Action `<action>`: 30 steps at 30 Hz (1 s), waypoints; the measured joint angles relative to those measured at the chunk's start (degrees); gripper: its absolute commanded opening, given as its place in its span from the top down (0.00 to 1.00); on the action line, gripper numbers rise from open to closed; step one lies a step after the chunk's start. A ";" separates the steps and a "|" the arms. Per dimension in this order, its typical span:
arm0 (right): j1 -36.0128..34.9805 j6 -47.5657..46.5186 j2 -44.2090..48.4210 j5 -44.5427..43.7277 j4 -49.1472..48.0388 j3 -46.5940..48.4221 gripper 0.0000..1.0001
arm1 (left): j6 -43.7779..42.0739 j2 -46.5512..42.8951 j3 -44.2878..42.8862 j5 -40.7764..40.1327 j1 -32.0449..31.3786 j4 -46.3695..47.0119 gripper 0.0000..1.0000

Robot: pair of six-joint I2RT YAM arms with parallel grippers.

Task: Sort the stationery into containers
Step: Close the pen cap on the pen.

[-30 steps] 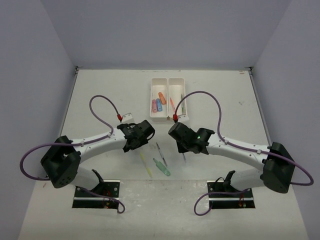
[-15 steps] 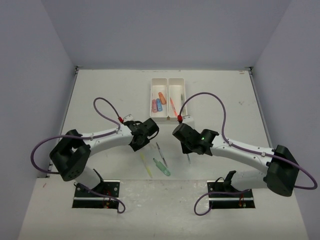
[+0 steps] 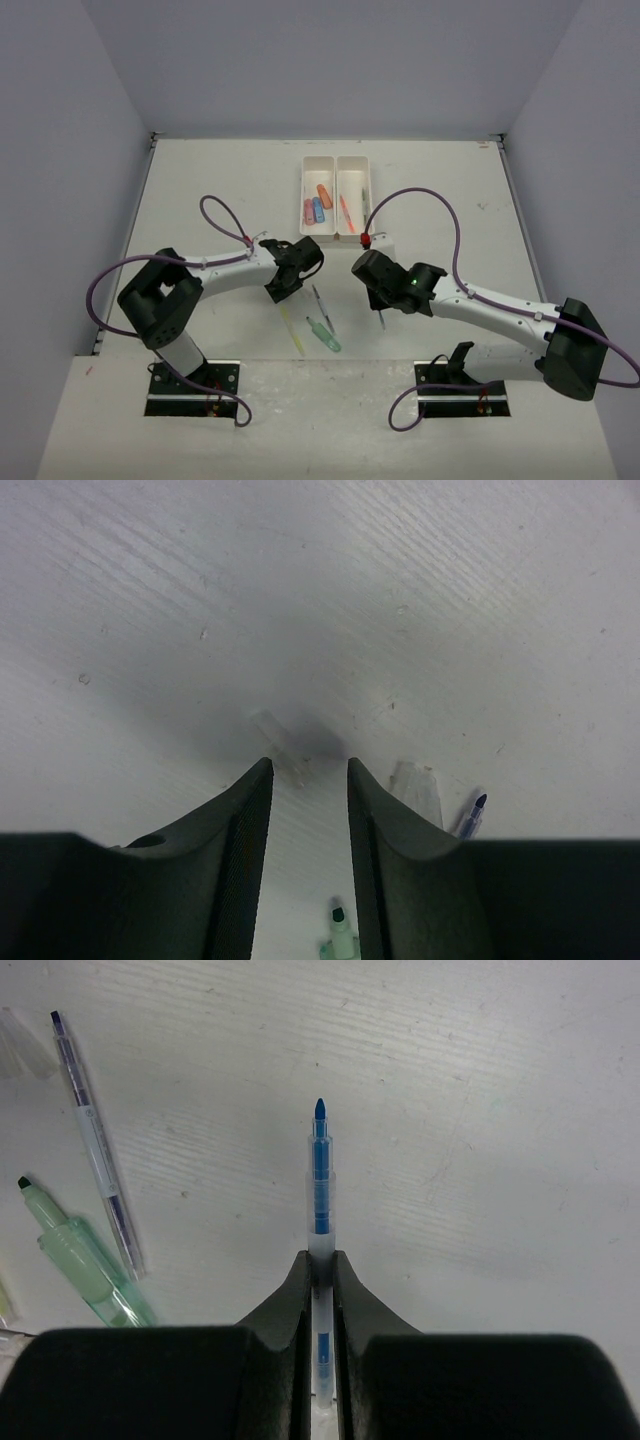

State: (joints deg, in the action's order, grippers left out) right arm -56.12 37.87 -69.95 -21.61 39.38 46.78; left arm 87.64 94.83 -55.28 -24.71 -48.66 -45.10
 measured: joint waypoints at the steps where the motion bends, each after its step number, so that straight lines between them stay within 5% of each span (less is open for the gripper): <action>1: 0.00 -0.05 -0.01 0.00 0.00 0.00 1.00 | 0.05 0.00 0.01 0.00 0.13 0.00 0.66; 12: 0.00 -0.54 -0.02 0.01 0.00 0.00 1.00 | 0.09 -0.04 1.44 -0.22 1.51 0.16 0.71; 17: 0.00 -0.60 -0.02 0.02 0.00 0.00 1.00 | -0.18 -0.13 1.76 -0.25 1.81 0.99 1.00; 26: 0.33 -1.97 2.44 3.67 -3.34 -1.73 1.00 | -2.27 -0.34 1.73 -0.47 2.24 2.60 1.00; 30: 0.78 -3.17 10.79 15.27 -15.45 -9.35 1.00 | -10.10 -5.88 3.16 -0.45 2.48 8.33 1.00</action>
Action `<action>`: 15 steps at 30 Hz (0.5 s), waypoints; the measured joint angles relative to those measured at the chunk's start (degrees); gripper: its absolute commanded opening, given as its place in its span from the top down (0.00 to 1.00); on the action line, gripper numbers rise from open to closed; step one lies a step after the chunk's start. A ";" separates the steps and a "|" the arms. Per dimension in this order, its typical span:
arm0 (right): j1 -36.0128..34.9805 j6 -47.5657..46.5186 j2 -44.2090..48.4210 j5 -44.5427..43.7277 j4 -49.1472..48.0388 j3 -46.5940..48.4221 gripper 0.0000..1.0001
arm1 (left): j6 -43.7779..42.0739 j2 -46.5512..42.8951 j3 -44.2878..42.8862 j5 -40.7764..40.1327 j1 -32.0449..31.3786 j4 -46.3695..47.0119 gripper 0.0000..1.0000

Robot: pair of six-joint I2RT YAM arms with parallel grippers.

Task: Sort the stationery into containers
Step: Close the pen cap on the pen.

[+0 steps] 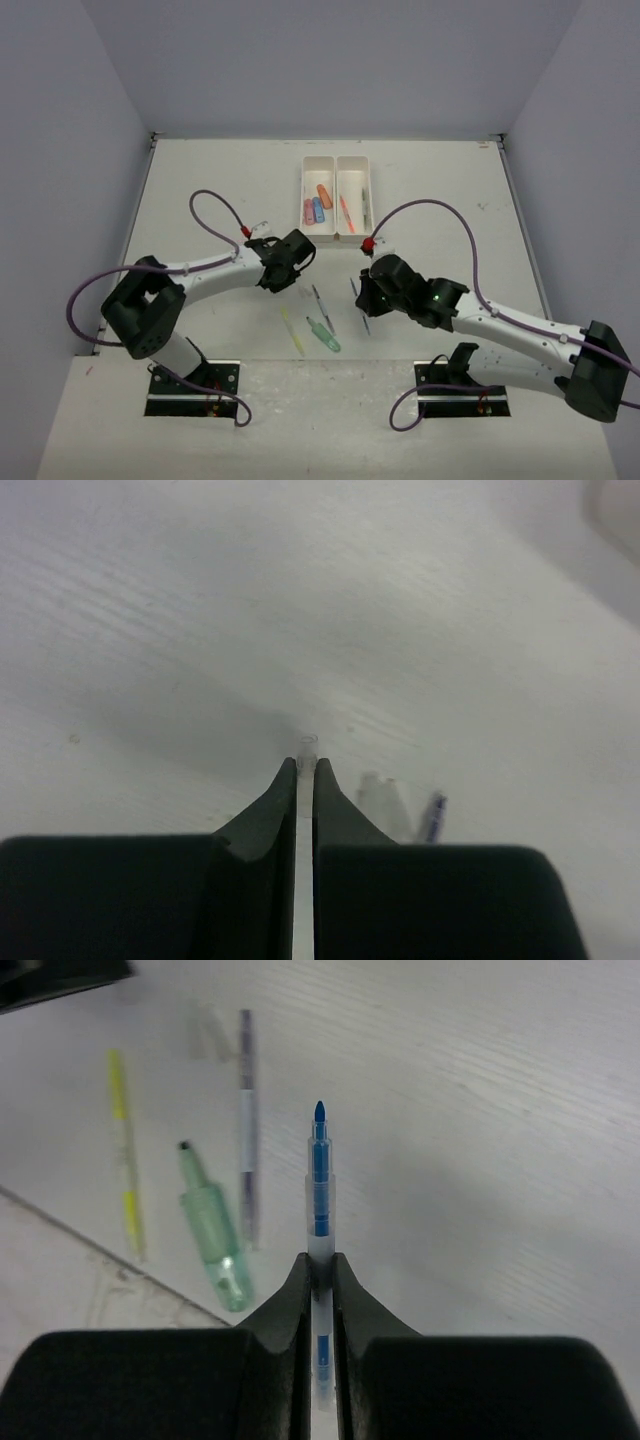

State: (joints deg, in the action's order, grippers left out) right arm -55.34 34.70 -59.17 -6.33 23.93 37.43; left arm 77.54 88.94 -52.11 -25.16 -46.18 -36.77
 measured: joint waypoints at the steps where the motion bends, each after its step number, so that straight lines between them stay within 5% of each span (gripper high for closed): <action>1: 0.05 0.20 2.89 4.18 -3.92 -2.50 1.00 | -2.73 -3.42 1.48 0.66 -0.02 3.92 1.00; 8: 0.03 4.90 8.66 19.35 -27.06 -8.91 1.00 | -24.58 -29.96 17.01 16.32 -0.12 42.88 1.00; 15: 0.03 7.67 13.30 22.82 -38.27 -9.79 1.00 | -31.32 -34.13 24.73 33.66 -0.74 69.21 1.00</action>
State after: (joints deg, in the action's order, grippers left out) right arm -55.31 42.37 -45.87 16.49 -14.34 27.64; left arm 46.22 54.81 -27.38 8.50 -46.92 32.43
